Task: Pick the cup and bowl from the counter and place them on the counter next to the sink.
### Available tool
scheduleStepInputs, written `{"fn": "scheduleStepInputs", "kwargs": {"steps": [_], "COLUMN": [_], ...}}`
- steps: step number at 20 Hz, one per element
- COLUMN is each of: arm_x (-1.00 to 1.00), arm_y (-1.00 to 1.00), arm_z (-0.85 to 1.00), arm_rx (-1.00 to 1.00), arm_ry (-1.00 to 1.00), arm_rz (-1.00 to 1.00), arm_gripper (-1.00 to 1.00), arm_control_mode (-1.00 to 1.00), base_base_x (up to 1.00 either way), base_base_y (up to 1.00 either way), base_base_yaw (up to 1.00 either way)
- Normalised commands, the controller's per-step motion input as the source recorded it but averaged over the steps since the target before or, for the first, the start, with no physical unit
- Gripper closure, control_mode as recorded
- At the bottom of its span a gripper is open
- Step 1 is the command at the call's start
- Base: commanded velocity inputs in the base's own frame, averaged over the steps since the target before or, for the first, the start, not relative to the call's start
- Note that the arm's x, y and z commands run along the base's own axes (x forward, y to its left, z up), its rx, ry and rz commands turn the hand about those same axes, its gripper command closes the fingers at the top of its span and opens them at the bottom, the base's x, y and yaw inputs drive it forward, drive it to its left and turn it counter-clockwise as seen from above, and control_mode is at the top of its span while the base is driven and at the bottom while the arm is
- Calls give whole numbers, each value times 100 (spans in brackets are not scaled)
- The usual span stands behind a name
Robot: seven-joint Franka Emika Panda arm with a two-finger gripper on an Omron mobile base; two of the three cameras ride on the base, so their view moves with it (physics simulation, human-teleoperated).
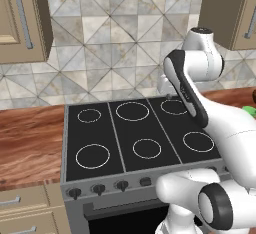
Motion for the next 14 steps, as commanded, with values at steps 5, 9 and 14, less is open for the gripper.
{"fn": "scheduleStepInputs", "kwargs": {"steps": [5,9,14], "arm_x": [0,-12,-6], "arm_y": [-19,-32,-50], "arm_z": [-1,0,0], "arm_rx": [0,0,0], "arm_ry": [15,5,2], "arm_rz": [-1,-5,-4], "arm_gripper": [-100,-100,-100], "arm_control_mode": [-100,-100,-100], "base_base_x": [0,0,0], "base_base_y": [0,0,0], "base_base_yaw": [0,0,0]}}
